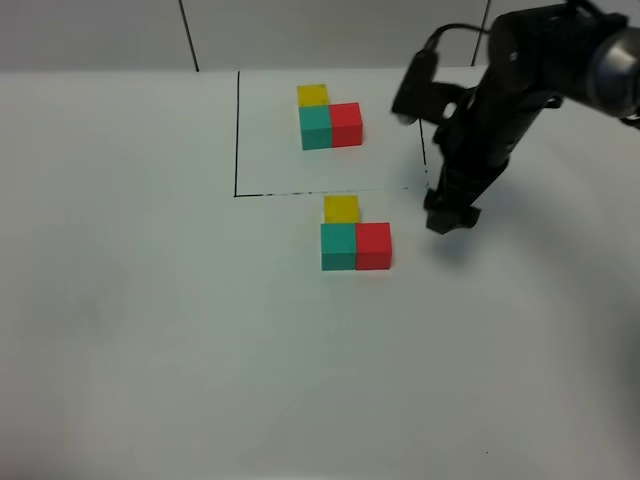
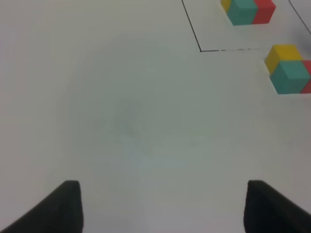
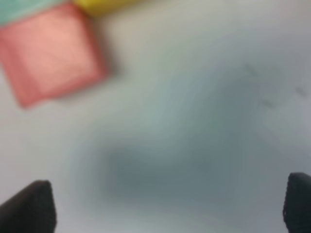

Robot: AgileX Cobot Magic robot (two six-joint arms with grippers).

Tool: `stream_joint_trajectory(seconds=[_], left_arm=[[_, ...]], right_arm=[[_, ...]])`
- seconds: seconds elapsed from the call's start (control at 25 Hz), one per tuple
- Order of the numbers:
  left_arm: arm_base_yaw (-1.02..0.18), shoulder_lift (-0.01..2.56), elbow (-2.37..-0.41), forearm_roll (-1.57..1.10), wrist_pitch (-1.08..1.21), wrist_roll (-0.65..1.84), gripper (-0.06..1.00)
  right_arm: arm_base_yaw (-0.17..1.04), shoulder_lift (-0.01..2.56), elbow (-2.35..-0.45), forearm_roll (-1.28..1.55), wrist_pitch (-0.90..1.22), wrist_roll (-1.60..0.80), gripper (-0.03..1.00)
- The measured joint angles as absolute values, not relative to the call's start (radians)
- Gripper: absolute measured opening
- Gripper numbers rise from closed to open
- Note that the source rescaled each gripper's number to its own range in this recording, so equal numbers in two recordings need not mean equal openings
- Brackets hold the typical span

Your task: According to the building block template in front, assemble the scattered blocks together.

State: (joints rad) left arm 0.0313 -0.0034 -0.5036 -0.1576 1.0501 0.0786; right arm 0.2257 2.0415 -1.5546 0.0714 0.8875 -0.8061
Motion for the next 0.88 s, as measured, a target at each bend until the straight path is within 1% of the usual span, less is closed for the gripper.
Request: stream_joint_trajectory(seconds=[0.16,0.24,0.32,0.56,0.64,0.88], left_arm=[[0.031,-0.003,-0.504,-0.158,1.05,0.079,0.6],[0.031,-0.003,-0.504,-0.158,1.05,0.079,0.6],[0.031,-0.003,-0.504,-0.158,1.05,0.079,0.6],[0.031,-0.003,-0.504,-0.158,1.05,0.079,0.6],[0.031,-0.003,-0.504,-0.158,1.05,0.079,0.6],[0.031,-0.003,-0.504,-0.158,1.05,0.079,0.6]], right_arm=[[0.042,2.033,-1.513,0.145,0.865,-0.675,0.88],[-0.039,2.015,-1.441,0.171,0.839,-0.642,0.88],[-0.084,1.962,-1.351,0.186,0.79,-0.626,0.88],[-0.123,1.724,-1.117,0.225,0.569,-0.599,0.88],[-0.132,1.659,-1.07,0.232,0.561,-0.59,0.88],[-0.145,1.458,-0.998,0.233,0.639,-0.554,0.88]])
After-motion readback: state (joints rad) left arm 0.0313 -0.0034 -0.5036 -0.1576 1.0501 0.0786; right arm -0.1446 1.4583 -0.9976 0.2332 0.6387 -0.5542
